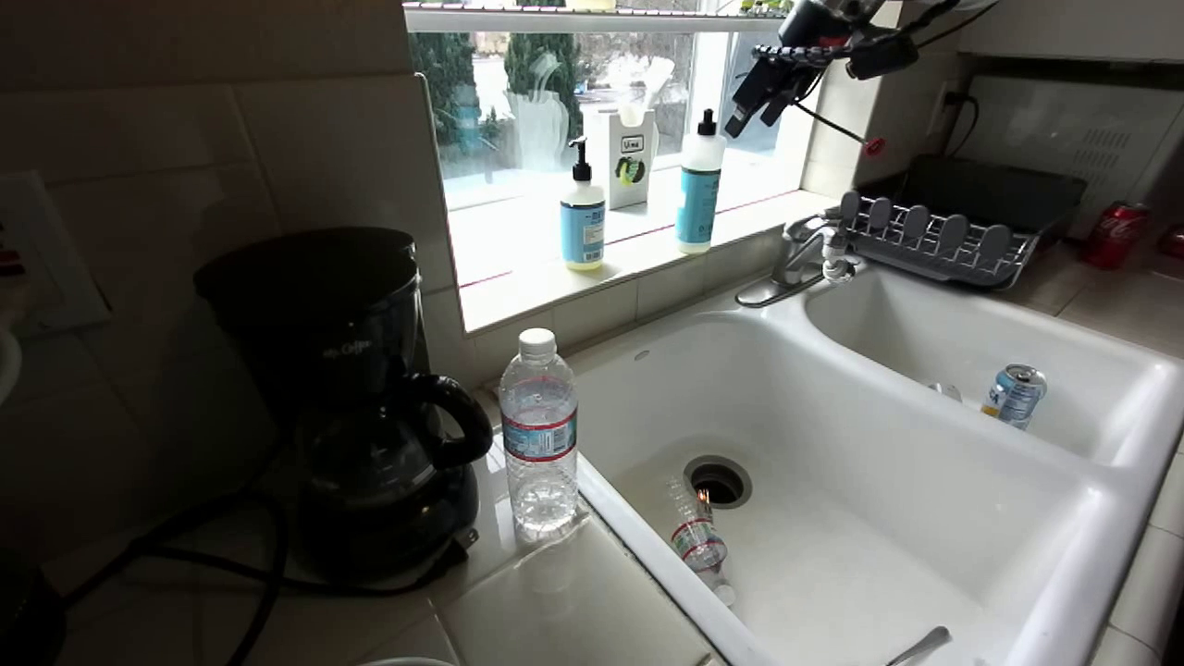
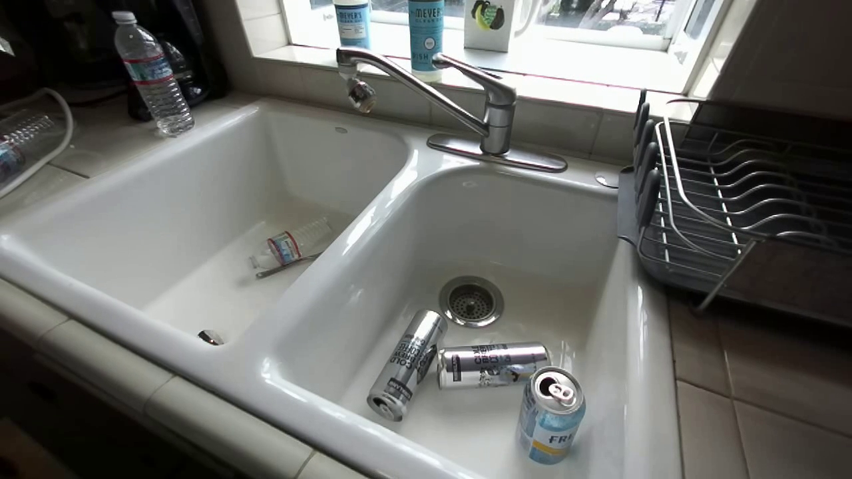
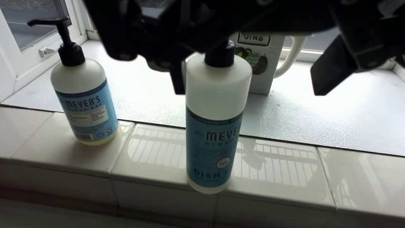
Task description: Remove the right bottle from the window sill
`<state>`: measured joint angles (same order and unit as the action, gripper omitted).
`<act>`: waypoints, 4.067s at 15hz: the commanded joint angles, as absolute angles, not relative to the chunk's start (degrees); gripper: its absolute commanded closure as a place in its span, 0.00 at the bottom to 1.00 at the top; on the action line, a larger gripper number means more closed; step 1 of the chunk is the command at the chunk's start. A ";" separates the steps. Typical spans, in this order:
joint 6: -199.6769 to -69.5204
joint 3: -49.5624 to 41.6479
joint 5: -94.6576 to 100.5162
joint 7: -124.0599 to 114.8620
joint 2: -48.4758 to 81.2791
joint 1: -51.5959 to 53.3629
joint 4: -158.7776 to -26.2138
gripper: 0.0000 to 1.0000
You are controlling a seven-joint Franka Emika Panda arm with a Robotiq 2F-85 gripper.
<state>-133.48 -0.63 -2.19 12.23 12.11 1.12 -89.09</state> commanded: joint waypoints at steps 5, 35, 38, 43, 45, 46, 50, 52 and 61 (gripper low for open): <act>-139.74 -0.16 3.87 6.50 22.32 2.33 -80.04 0.00; -137.20 1.83 -2.17 1.19 26.17 1.48 -76.12 0.00; -135.72 1.45 -1.58 0.19 25.79 1.88 -76.34 0.00; -134.61 -0.52 2.13 -3.50 25.64 3.25 -76.32 0.00; -134.38 -0.85 3.23 -4.19 25.77 3.48 -76.07 0.06; -134.15 -0.80 3.38 -4.25 25.80 3.50 -75.94 0.26; -134.39 0.31 2.32 -2.59 25.43 3.25 -75.95 0.57; -133.88 0.74 2.19 -2.08 24.48 3.56 -76.47 0.59; -122.44 4.48 0.81 -0.43 11.51 5.33 -84.96 0.61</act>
<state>-125.17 3.44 1.75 -1.47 18.21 4.91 -78.39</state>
